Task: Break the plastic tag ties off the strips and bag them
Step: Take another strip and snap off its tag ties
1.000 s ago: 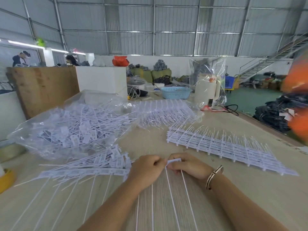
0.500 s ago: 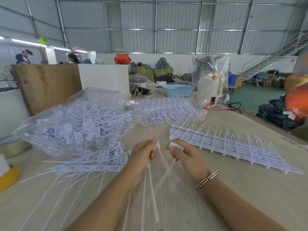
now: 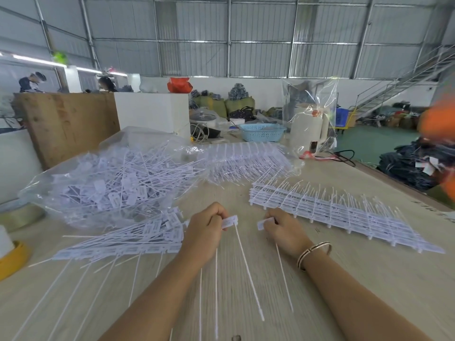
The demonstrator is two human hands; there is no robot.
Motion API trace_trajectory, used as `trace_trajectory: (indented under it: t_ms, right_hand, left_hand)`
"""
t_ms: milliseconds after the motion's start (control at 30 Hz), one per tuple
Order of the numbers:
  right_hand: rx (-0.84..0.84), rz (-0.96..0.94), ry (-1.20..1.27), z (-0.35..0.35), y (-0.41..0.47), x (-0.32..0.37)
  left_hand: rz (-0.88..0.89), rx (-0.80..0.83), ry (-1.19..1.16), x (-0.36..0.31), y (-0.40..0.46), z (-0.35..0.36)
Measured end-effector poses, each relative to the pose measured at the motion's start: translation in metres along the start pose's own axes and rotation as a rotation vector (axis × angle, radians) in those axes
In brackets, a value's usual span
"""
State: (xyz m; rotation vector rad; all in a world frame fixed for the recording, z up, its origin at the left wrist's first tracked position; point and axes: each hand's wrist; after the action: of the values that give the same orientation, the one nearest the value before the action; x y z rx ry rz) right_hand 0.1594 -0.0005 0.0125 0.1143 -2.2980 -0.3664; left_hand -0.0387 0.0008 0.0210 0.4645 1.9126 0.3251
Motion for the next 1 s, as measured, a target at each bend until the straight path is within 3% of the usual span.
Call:
trace_trajectory:
  t_ms: [67,167,333,533,667,767,867,1000]
  right_hand:
    - [0.038,-0.032,-0.156,0.004,0.003,-0.004]
    - [0.096,-0.009,-0.199,0.006,0.004,-0.007]
    - [-0.132,-0.079,0.259,0.000,-0.012,0.013]
    - [0.060,-0.143,0.149,0.009,-0.021,0.033]
    - [0.078,-0.088,0.502,0.009,-0.020,0.029]
    - [0.098,-0.083,0.630,0.008,-0.019,0.029]
    - [0.169,-0.109,0.633,0.004,-0.022,0.034]
    - [0.285,-0.124,0.512,0.002,-0.024,0.041]
  left_hand:
    - [-0.011,-0.007,0.056,0.001,0.001,0.000]
    - [-0.024,0.005,0.080,0.002,0.001,-0.001]
    - [0.031,0.127,0.095,-0.002,-0.001,0.002]
    - [0.158,0.165,0.100,-0.008,-0.007,0.008]
    - [0.179,0.166,0.223,-0.009,-0.006,0.006]
    - [0.099,0.203,0.353,-0.005,-0.001,0.000]
    - [-0.009,0.281,0.244,-0.005,-0.002,0.000]
    - [0.011,0.223,0.104,-0.007,0.001,-0.001]
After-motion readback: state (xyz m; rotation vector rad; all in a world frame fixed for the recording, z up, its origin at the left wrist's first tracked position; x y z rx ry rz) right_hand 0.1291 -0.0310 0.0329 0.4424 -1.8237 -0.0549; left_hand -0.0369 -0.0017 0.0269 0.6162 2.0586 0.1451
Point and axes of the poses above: each hand's wrist, its own y-axis towards the middle knuckle, its own z-axis out of the palm, x = y × z
